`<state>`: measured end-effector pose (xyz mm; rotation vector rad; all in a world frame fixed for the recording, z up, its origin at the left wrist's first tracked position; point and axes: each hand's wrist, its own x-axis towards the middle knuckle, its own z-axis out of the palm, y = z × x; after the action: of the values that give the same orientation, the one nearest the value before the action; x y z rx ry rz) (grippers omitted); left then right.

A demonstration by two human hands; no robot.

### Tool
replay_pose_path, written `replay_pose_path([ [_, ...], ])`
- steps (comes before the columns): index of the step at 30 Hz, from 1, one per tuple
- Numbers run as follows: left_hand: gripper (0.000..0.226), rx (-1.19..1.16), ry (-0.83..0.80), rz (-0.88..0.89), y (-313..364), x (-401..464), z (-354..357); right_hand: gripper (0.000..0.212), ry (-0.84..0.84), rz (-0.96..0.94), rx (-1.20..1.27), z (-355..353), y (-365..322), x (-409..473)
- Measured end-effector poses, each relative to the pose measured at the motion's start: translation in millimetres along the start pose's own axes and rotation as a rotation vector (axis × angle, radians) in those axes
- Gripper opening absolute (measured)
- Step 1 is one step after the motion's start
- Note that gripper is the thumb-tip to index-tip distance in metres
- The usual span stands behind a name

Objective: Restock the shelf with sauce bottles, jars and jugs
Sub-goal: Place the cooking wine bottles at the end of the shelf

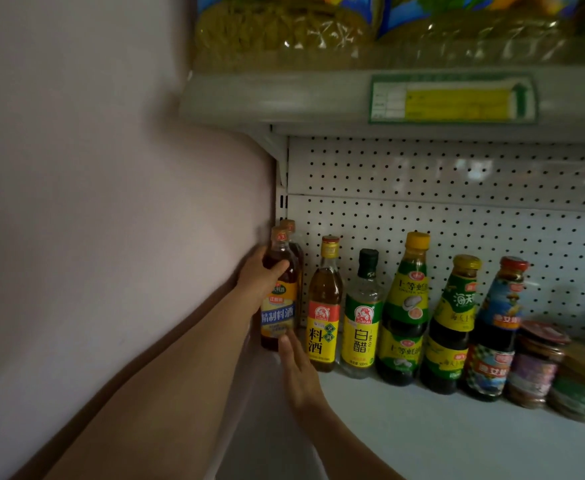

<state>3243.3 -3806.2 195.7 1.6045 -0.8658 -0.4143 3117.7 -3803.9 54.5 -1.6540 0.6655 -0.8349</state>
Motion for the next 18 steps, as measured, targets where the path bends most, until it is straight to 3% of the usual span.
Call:
replay_pose_path([
  [5,0.054,0.057,0.081,-0.022,-21,-30,-7,0.040,0.093,-0.002,-0.001,-31,-26,-45],
  [9,0.024,-0.018,0.106,-0.032,-2,-110,-7,0.043,0.114,0.008,-0.122,-55,-48,-88],
  [13,0.049,-0.020,0.141,-0.119,8,-201,-8,0.047,0.105,0.027,-0.291,-76,-62,-134],
  [18,0.043,-0.104,0.085,-0.229,-8,-305,-10,0.060,0.102,0.070,-0.328,-101,-56,-208],
])
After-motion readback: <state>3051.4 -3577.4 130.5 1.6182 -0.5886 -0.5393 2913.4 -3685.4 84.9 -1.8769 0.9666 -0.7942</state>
